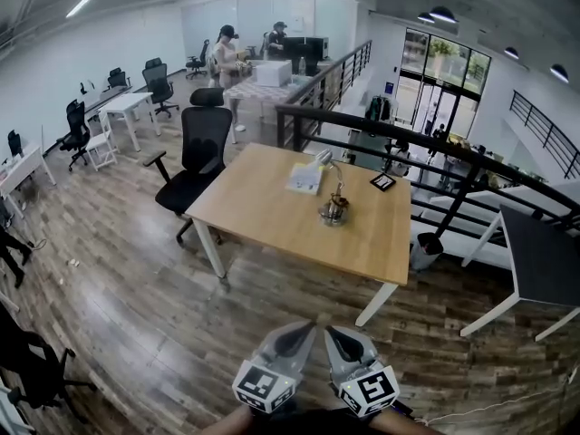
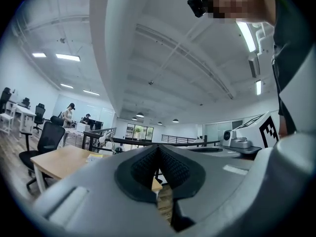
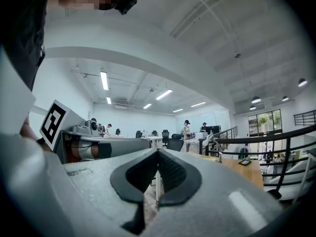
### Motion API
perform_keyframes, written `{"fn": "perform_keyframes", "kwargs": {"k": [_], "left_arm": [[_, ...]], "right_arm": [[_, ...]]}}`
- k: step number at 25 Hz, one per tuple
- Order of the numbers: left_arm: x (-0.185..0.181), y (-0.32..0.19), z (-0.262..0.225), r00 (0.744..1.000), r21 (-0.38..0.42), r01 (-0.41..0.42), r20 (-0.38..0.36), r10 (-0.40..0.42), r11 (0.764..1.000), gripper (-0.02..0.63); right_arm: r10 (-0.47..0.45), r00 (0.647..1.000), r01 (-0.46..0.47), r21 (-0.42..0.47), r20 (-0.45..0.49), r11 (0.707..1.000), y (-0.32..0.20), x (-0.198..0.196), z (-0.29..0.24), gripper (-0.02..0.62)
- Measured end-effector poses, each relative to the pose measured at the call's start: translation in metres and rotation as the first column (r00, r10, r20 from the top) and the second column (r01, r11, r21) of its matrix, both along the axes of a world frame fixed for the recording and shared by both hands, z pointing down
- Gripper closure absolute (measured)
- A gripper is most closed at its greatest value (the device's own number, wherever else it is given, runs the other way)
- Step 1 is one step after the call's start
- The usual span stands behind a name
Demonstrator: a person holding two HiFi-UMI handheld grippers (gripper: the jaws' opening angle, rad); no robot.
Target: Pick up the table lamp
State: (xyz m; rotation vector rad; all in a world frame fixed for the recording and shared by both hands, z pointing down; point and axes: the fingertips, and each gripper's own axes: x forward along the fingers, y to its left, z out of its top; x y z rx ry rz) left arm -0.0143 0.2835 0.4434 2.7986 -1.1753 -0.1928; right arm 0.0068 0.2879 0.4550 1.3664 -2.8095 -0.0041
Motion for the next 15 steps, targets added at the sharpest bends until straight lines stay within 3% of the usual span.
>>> {"fn": "perform_keyframes", "kwargs": {"k": [6, 15], "left_arm": [[-0.025, -0.027, 0.009, 1.0, -0.032, -0.009, -0.012, 0.008, 0.999, 0.604], [-0.031, -0.08, 0.014, 1.0, -0.047, 0.011, 0.008, -0.01, 0.999, 0.604]], "right_arm": [[0.007, 1.0, -0.007, -0.024, 0.001, 1.0, -0.028, -0.022, 0.007, 0.592], [-0.011, 1.0, 0.012, -0.033, 0.027, 0.999, -0.081, -0.027, 0.008, 0.592]]}}
